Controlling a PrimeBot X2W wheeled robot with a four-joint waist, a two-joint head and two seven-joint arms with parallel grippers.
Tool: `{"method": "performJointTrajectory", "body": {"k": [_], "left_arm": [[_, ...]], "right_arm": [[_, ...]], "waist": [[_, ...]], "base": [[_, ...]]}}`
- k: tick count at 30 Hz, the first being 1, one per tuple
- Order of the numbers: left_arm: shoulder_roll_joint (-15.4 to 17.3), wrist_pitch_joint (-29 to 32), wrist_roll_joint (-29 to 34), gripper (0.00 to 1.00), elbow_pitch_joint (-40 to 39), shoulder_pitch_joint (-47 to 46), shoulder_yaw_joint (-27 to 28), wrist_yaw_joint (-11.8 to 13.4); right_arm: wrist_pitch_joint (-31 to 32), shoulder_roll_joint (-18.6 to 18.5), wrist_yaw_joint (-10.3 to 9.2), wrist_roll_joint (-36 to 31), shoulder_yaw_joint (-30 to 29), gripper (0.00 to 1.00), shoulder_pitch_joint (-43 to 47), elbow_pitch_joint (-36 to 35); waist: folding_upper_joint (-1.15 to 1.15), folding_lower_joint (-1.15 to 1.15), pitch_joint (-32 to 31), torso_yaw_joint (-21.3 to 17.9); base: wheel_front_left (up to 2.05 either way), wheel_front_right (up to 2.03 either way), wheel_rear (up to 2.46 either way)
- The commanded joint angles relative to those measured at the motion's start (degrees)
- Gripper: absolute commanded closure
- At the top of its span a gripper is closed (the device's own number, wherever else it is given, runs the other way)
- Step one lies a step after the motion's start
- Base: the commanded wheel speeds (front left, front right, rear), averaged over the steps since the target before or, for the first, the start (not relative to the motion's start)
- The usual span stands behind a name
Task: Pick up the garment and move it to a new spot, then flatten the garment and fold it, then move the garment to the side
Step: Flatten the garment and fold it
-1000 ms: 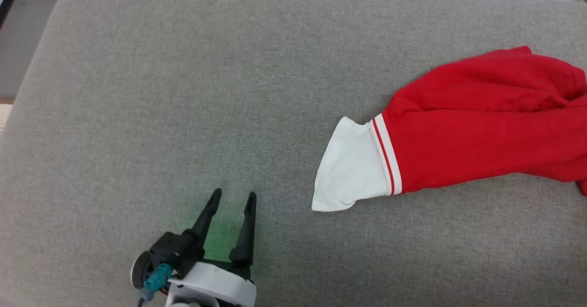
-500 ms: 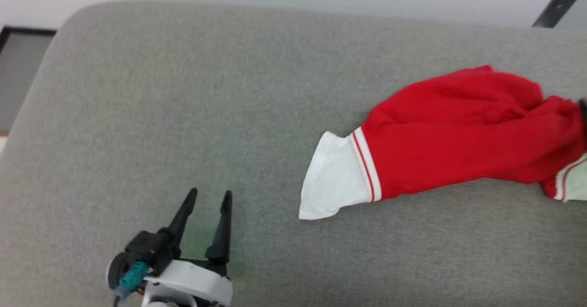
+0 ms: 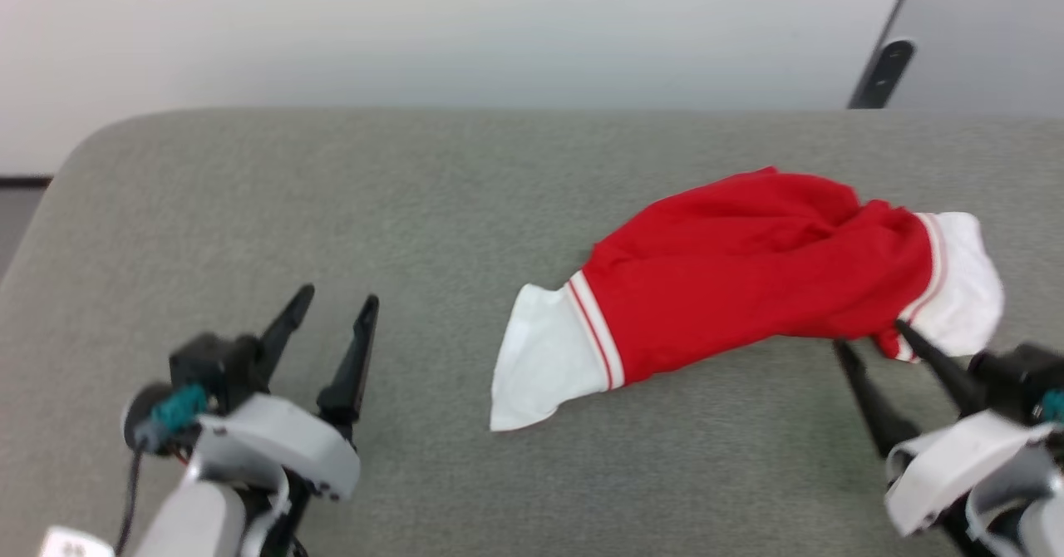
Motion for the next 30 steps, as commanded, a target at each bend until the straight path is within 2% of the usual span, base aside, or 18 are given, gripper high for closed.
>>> {"method": "performJointTrajectory", "body": {"k": [1, 5, 9, 13, 17, 21, 23, 30], "left_arm": [[0.57, 0.85, -0.6, 0.0, -0.33, -1.13, -0.27, -0.34], [2.63, 4.99, -1.99, 0.0, -0.39, -4.68, -1.58, -0.59], [3.37, 11.15, -5.49, 0.0, 1.74, -9.67, -3.52, -0.86], [3.16, 21.04, -11.78, 0.0, 8.03, -15.58, -5.22, -0.9], [3.04, 34.29, -18.14, 0.0, 16.0, -20.45, -7.63, -0.94], [3.57, 44.22, -21.44, 0.0, 22.44, -23.36, -9.89, -0.92], [3.59, 46.34, -22.32, 0.0, 24.36, -24.67, -10.56, -0.92], [1.83, 47.79, -26.22, 0.0, 31.08, -26.97, -10.4, -0.93]], "right_arm": [[0.06, 0.87, -0.06, -0.63, -0.37, 0.0, 1.69, -1.18], [0.72, 4.08, -0.06, -2.2, -1.11, 0.0, 7.15, -5.97], [2.19, 6.55, -0.06, -3.62, -2.03, 0.0, 11.83, -10.55], [3.93, 8.29, -0.06, -4.64, -2.98, 0.0, 14.49, -14.72], [4.85, 9.15, -0.06, -4.96, -4.09, 0.0, 14.94, -16.49], [4.96, 9.67, -0.06, -5.05, -4.29, 0.0, 14.28, -17.11], [4.82, 9.82, -0.06, -4.95, -4.36, 0.0, 13.87, -17.24], [4.16, 9.88, -0.06, -4.33, -4.21, 0.0, 12.33, -16.52]], "waist": [[0.0, 0.0, -2.18, -2.41], [0.0, 0.0, -3.17, -3.96], [0.0, 0.0, -3.66, -5.47], [0.0, 0.0, -3.18, -7.13], [0.0, 0.0, -1.88, -8.74], [0.0, 0.0, -0.06, -10.19], [0.0, 0.0, 0.97, -10.86], [0.0, 0.0, 3.91, -12.64]], "base": [[0.0, 0.0, 0.0], [0.0, 0.0, 0.0], [0.0, 0.0, 0.0], [0.0, 0.0, 0.0], [0.0, 0.0, 0.0], [0.0, 0.0, 0.0], [0.0, 0.0, 0.0], [0.0, 0.0, 0.0]]}}
